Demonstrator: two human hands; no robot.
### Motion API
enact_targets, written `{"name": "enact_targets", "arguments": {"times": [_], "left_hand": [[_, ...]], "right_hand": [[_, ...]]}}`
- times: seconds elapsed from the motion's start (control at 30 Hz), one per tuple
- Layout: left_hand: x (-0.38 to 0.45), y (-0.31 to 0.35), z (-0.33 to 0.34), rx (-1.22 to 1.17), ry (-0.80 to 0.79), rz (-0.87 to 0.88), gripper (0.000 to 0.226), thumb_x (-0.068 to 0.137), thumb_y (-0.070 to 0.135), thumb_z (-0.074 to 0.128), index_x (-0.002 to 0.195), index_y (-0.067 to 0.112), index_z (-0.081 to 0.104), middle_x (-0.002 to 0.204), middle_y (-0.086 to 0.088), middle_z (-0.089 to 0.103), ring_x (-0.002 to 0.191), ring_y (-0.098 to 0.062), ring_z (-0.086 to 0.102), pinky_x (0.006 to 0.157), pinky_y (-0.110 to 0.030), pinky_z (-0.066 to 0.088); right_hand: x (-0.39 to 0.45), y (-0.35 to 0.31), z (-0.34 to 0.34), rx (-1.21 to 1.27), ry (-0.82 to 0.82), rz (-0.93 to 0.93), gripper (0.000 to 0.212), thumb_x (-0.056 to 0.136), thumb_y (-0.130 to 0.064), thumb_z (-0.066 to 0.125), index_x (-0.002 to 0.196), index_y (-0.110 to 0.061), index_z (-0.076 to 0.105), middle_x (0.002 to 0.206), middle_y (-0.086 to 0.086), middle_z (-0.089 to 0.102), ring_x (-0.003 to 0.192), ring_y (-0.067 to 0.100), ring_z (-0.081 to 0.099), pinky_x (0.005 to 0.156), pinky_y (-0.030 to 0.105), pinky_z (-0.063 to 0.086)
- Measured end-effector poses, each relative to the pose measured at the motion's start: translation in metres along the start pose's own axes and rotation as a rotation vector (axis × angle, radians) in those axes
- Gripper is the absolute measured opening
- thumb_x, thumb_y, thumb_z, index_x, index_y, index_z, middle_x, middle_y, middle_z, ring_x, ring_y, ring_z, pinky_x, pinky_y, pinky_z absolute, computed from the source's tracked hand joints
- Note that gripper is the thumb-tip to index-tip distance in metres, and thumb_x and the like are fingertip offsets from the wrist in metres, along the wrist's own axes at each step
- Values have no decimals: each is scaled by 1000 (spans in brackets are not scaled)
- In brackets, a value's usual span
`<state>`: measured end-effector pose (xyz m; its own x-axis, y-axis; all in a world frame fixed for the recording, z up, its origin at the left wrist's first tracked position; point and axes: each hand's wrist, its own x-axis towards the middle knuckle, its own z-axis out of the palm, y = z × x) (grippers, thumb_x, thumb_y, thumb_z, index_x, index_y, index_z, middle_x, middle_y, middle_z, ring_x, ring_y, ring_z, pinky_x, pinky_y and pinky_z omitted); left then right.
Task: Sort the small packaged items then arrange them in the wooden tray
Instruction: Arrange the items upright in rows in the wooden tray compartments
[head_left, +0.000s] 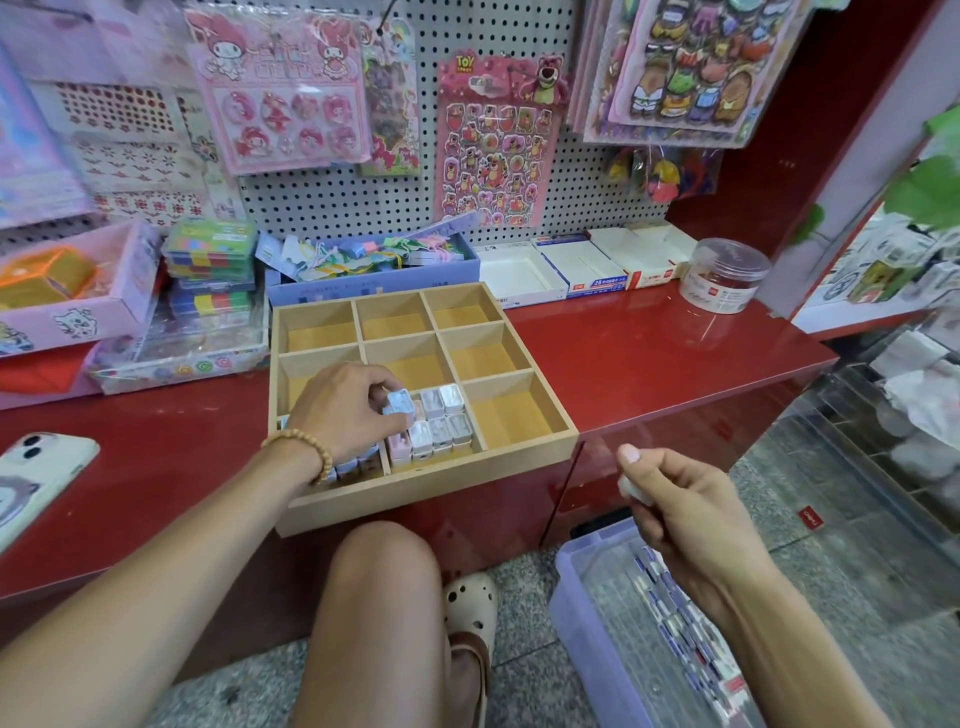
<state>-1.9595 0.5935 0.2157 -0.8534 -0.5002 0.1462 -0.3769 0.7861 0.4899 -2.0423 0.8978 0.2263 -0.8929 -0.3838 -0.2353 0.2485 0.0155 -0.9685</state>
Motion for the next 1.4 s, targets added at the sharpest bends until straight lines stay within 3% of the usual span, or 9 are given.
{"name": "enact_targets", "arguments": {"times": [0.3,0.53,0.67,0.8,0.93,1.03,1.13,1.23,1.4], "left_hand": [[10,3,8,95,-44,16,41,72,40,82,109,24,72,84,8,58,86,-17,56,80,-31,47],[12,11,10,149,-20,55,51,74,49,77,116,21,69,88,6,59,92,-19,55,85,-36,47],[-15,48,13,-215,169,232,38,73,49,71,99,21,72,82,11,58,83,-11,57,81,-33,49],[-60,99,31,-404,-39,421,43,66,47,78,104,28,69,92,16,60,90,-2,56,79,-16,43],[-67,108,43,-466,71,376,30,72,20,77,100,27,69,94,18,60,94,-2,58,79,-15,45],[-63,105,40,-469,18,365,28,71,22,76,99,26,70,96,15,63,91,-4,61,76,-18,49],[-61,102,34,-412,-26,378,28,70,23,74,98,26,70,90,15,65,84,-4,62,76,-29,52],[-57,96,30,-405,-27,391,29,71,23,80,97,28,71,89,16,64,81,-4,61,73,-31,53],[-54,88,19,-332,-4,395,29,67,33,79,94,29,72,87,15,64,81,-5,61,72,-32,53]], "right_hand": [[-5,14,-9,52,72,26,20,88,-10,69,104,0,73,74,7,70,60,14,58,50,20,48],[-7,14,-2,100,102,39,19,85,-7,72,104,-6,74,86,10,75,70,11,60,49,18,47],[-8,13,15,284,65,86,6,80,-5,72,86,-4,72,75,10,71,59,11,62,54,17,53],[-8,13,43,413,32,157,3,84,-7,69,82,-6,67,63,7,65,49,9,57,50,18,51],[-7,16,53,443,-8,177,8,92,-10,64,86,-5,66,66,5,59,54,10,51,48,19,46],[-10,16,50,338,-61,140,19,92,-21,67,99,-2,65,67,3,56,58,11,51,50,21,45],[-15,11,52,113,-77,-11,40,69,-30,82,91,0,68,67,3,66,57,11,58,55,23,47],[-13,7,57,-1,-50,-64,15,82,-20,79,75,-10,71,61,-1,63,57,11,58,59,24,47],[-8,6,62,-60,-115,9,23,92,-24,69,71,-16,71,64,-1,62,60,10,55,60,24,46]]}}
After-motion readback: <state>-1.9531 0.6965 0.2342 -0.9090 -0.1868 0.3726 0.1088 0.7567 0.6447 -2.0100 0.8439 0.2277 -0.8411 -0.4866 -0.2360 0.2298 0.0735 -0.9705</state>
